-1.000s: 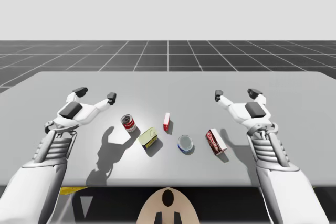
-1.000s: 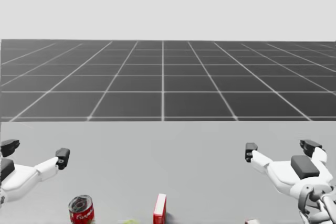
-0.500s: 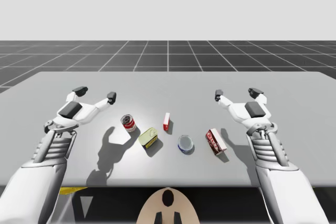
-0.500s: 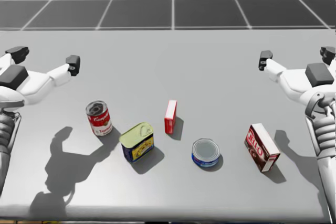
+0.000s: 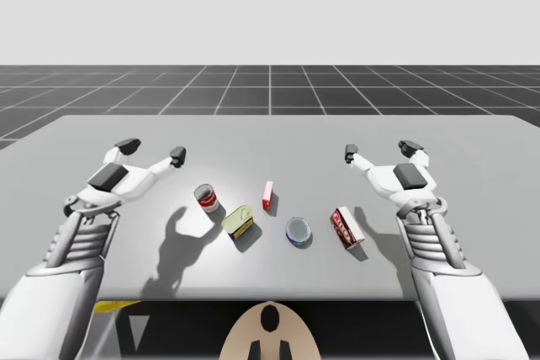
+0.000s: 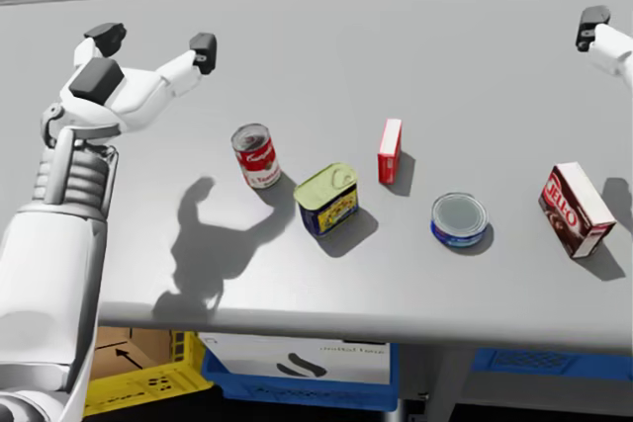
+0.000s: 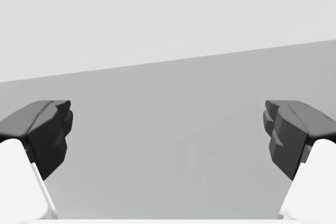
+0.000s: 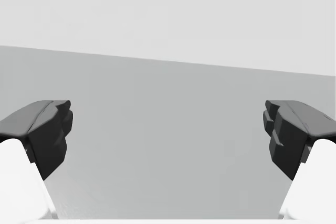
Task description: Lift the meat can off the table.
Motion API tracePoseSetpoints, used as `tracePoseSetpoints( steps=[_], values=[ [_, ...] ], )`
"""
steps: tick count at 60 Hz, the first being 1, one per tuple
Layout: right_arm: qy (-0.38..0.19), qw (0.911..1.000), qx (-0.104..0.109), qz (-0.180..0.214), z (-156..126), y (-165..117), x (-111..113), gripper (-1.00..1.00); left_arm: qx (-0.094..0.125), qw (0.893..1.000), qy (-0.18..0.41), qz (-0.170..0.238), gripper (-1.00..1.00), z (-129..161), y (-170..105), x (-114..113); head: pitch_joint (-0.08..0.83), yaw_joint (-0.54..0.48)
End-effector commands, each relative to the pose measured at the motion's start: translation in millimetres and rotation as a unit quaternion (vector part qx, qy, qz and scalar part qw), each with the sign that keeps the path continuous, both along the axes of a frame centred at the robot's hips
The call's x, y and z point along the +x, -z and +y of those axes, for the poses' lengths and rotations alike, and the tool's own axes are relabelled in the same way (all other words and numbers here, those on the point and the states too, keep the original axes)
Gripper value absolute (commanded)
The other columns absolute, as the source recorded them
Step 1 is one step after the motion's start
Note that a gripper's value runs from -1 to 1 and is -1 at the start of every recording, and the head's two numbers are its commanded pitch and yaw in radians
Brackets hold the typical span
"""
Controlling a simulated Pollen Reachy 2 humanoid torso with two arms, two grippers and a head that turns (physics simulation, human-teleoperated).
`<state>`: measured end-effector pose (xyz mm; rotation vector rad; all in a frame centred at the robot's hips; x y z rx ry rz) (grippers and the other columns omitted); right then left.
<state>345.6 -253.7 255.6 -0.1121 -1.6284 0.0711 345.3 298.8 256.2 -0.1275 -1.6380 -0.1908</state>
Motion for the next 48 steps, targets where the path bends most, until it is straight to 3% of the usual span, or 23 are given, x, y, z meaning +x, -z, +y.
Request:
tracePoseSetpoints(
  steps=[1, 5, 15, 19, 24, 35, 48],
  values=[
    [-0.001, 1.0, 0.001, -0.001, 0, -1, 0, -1.0, -0.006, 1.0, 0.02, 0.005, -1.0, -6, -13, -11, 0.723, 0.17],
    [0.001, 1.0, 0.002, 0.002, 0, 1, 0, -1.0, -0.013, 0.998, 0.054, 0.021, -1.0, -9, -25, -26, 0.72, 0.17],
    [0.001, 1.0, 0.0, 0.004, 0, 2, 1, -1.0, -0.007, 0.989, 0.129, 0.073, -1.0, -19, -49, -64, 0.721, 0.18],
    [0.001, 1.0, -0.001, 0.004, 0, 2, 1, -1.0, 0.015, 0.98, 0.172, 0.1, -1.0, -26, -49, -81, 0.721, 0.18],
    [0.0, 1.0, 0.0, 0.005, 0, 2, 2, -1.0, 0.034, 0.973, 0.198, 0.116, -1.0, -34, -39, -98, 0.718, 0.19],
    [-0.003, 1.0, 0.005, 0.001, -1, -1, 1, -1.0, 0.033, 0.96, 0.237, 0.145, -1.0, -39, -2, -118, 0.72, 0.19],
    [-0.004, 1.0, 0.006, 0.001, 0, -1, 1, -1.0, 0.034, 0.948, 0.261, 0.18, -1.0, -44, 37, -122, 0.721, 0.19]
  ],
)
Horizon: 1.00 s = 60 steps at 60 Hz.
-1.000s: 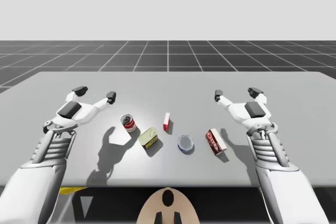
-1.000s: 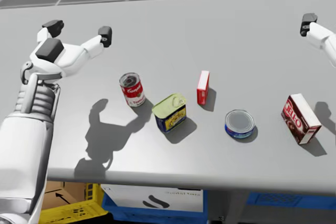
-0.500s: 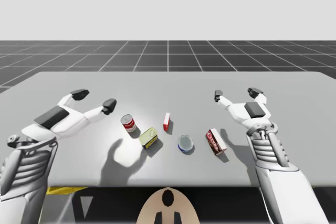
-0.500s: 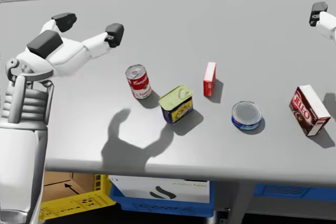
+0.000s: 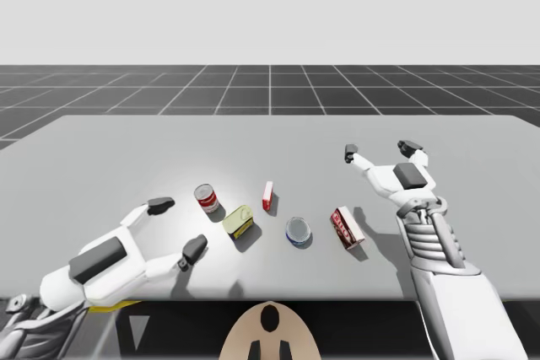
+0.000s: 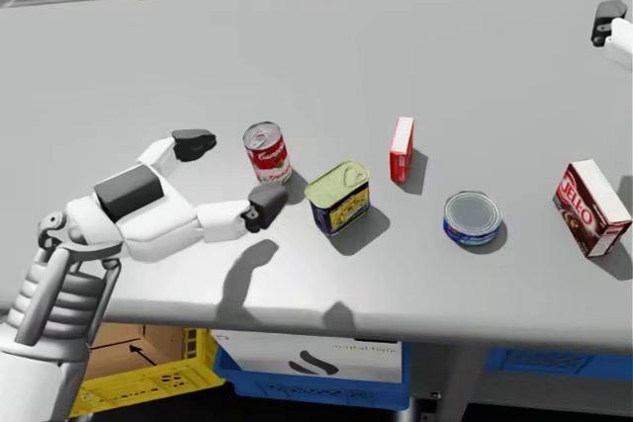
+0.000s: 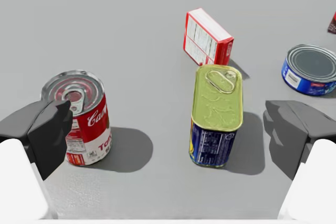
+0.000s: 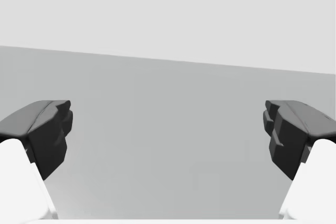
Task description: Lift the meat can off the table.
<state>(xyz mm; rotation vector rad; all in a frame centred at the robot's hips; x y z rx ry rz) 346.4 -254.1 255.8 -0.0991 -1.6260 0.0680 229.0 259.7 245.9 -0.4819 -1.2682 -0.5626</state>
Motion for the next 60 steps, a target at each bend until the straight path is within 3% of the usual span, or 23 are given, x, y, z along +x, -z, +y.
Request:
tracePoseSetpoints(
  steps=[1, 22, 42, 60],
  values=[
    [-0.001, 1.0, 0.001, -0.001, 0, 0, 0, -1.0, 0.006, 0.999, 0.026, 0.031, -1.0, -6, 31, -5, 0.722, 0.19],
    [-0.002, 1.0, 0.001, -0.003, 0, -1, -1, -1.0, 0.051, 0.994, 0.046, 0.082, -1.0, -33, 71, 17, 0.726, 0.19],
    [-0.003, 1.0, 0.0, -0.007, 1, -3, -4, -1.0, 0.077, 0.992, 0.04, 0.094, -1.0, -73, 71, 46, 0.728, 0.19],
    [-0.003, 0.9999, 0.0, -0.012, 1, -6, -6, -1.0, 0.085, 0.991, 0.032, 0.102, -1.0, -101, 70, 73, 0.731, 0.18]
  ],
)
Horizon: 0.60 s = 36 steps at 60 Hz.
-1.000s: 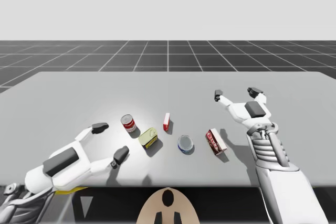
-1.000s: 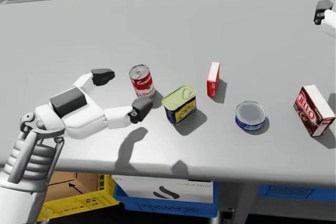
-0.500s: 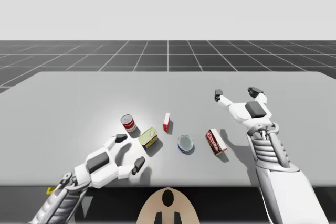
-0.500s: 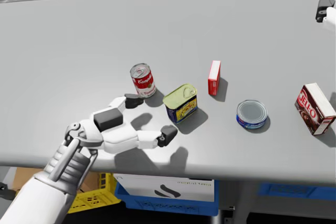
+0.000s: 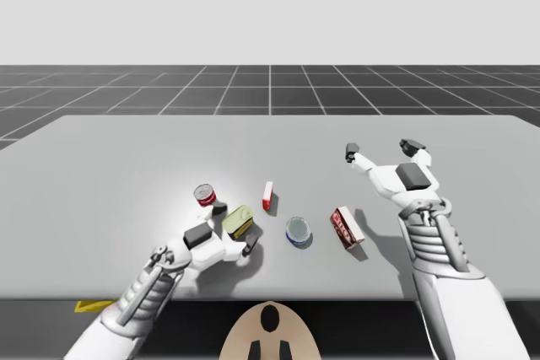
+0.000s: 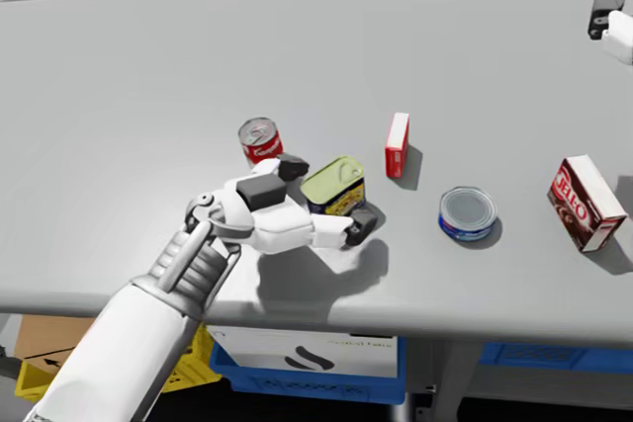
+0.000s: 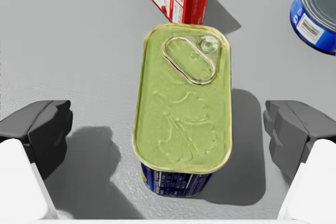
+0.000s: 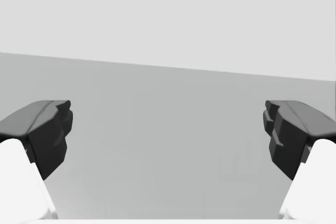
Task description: Lift the meat can off the table.
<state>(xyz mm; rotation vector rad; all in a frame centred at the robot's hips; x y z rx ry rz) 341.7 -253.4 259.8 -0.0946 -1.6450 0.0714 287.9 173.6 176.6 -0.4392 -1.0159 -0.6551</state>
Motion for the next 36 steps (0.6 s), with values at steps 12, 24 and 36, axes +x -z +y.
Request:
tracePoseSetpoints(
  steps=[12, 24, 36],
  values=[
    [0.0, 1.0, 0.002, -0.006, 0, -3, -2, -1.0, 0.011, 1.0, -0.007, 0.016, -1.0, -18, 6, 17, 0.73, 0.17],
    [0.001, 1.0, 0.003, -0.008, -1, -5, -3, -1.0, 0.035, 0.999, -0.004, 0.024, 0.95, -16, 10, 9, 0.725, 0.17],
    [0.002, 1.0, 0.003, -0.008, -1, -5, -3, -1.0, 0.049, 0.999, 0.002, 0.019, 1.0, -18, 10, 3, 0.654, 0.18]
  ],
)
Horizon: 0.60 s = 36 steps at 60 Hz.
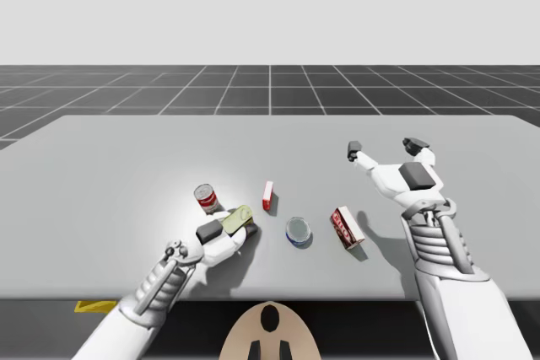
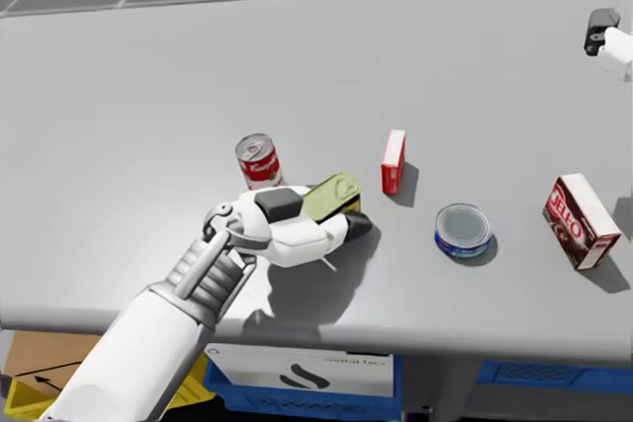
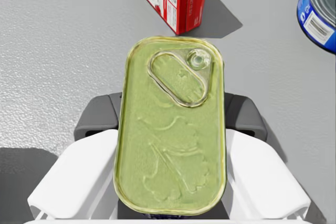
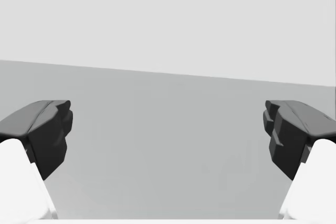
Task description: Lift the meat can off the table.
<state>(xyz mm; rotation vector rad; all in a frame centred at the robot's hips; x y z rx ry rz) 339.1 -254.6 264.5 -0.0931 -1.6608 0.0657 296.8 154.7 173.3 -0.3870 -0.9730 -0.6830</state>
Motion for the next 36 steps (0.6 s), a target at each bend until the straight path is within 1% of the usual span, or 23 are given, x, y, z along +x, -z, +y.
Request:
tracePoseSetpoints(
  steps=[1, 3, 4, 6, 7, 11, 20, 25, 28, 36],
  values=[
    [0.001, 1.0, 0.001, 0.0, 0, 0, 0, -1.0, 0.015, 1.0, 0.001, 0.01, 1.0, 1, 6, -6, 0.644, 0.18],
    [0.001, 1.0, 0.001, -0.001, 0, 0, -1, -1.0, 0.016, 1.0, 0.001, 0.011, 1.0, 0, 6, -6, 0.624, 0.18],
    [0.001, 1.0, 0.001, -0.001, 0, 0, 0, -1.0, 0.017, 1.0, 0.001, 0.01, 1.0, 0, 7, -6, 0.594, 0.19],
    [0.001, 1.0, 0.001, 0.0, 0, 0, 0, -1.0, 0.018, 1.0, 0.002, 0.01, 1.0, 0, 7, -6, 0.574, 0.19],
    [0.001, 1.0, 0.0, 0.0, 0, 0, 0, -1.0, 0.018, 1.0, 0.002, 0.01, 1.0, 0, 7, -7, 0.544, 0.19],
    [0.002, 1.0, 0.0, 0.0, 0, 1, 0, -1.0, 0.019, 1.0, 0.003, 0.009, 1.0, 0, 7, -7, 0.489, 0.19],
    [0.001, 1.0, -0.001, 0.0, 1, 1, -1, -1.0, 0.018, 1.0, 0.001, 0.001, 1.0, 1, 3, -8, 0.395, 0.18],
    [0.001, 1.0, -0.001, 0.0, 0, 2, 0, -1.0, 0.017, 1.0, 0.0, -0.008, 1.0, 2, -6, -11, 0.36, 0.18],
    [0.001, 1.0, -0.001, 0.0, 0, 2, 0, -1.0, 0.017, 1.0, 0.0, -0.012, 1.0, 2, -9, -12, 0.355, 0.18],
    [0.002, 1.0, 0.001, 0.0, -1, 1, 0, -1.0, 0.018, 0.999, 0.002, -0.033, 1.0, 6, -35, -19, 0.346, 0.18]
  ],
)
